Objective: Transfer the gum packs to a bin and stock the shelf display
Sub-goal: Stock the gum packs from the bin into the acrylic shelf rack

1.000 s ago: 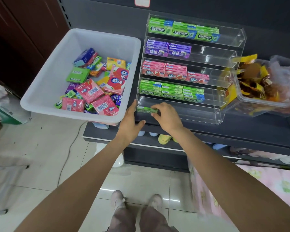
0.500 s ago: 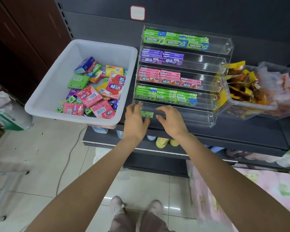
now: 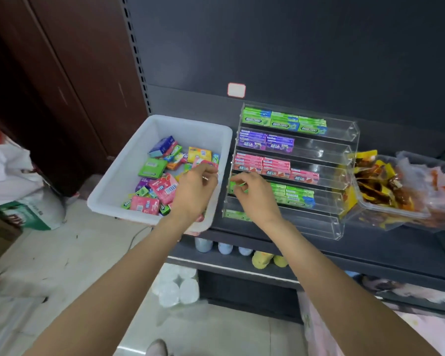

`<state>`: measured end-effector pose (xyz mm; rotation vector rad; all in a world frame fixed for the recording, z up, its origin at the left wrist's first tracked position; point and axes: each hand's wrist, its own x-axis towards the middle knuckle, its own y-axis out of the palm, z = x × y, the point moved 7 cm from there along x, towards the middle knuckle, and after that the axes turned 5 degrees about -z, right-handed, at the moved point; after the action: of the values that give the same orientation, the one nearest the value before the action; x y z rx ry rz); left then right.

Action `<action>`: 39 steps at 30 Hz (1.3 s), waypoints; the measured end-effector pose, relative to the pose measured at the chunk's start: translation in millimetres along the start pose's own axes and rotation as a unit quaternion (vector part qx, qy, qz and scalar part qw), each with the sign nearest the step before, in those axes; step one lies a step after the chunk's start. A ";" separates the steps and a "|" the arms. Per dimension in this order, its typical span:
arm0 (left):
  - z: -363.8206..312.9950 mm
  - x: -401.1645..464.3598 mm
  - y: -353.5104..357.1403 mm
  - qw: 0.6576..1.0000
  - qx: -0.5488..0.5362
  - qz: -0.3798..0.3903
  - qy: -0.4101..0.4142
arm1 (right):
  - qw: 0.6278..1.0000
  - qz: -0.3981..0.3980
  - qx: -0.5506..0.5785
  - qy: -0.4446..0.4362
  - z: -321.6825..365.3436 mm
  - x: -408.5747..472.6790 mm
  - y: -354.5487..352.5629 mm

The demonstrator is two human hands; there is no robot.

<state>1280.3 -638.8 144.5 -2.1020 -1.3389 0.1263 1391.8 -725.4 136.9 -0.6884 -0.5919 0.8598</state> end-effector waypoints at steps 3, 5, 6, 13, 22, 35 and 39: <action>40.5 21.1 -44.5 0.999 0.040 -0.012 -0.027 | 1.000 0.007 0.022 -0.008 35.6 16.3 27.0; 70.2 36.4 -71.0 0.998 0.050 -0.006 -0.048 | 1.000 0.017 0.024 -0.006 54.7 27.5 50.7; 84.6 43.0 -81.3 0.997 0.056 0.007 -0.056 | 0.999 0.022 0.022 -0.005 62.6 32.9 63.2; 157.0 58.4 -84.2 0.965 0.135 0.217 -0.054 | 0.988 0.145 -0.033 0.047 70.7 47.5 156.6; 173.6 52.0 -50.0 0.929 0.100 0.356 -0.022 | 0.971 0.178 -0.150 0.054 62.7 42.5 178.1; 161.2 67.4 -34.9 0.921 0.191 0.329 0.089 | 0.975 0.118 -0.129 0.136 43.6 42.8 162.6; 163.1 70.5 -40.5 0.937 0.134 0.317 0.061 | 0.965 0.169 -0.146 0.142 45.6 34.2 168.0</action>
<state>1217.1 -493.2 54.8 -2.1802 -0.4960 0.4124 1297.6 -604.6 47.2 -1.1833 -0.3481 0.9754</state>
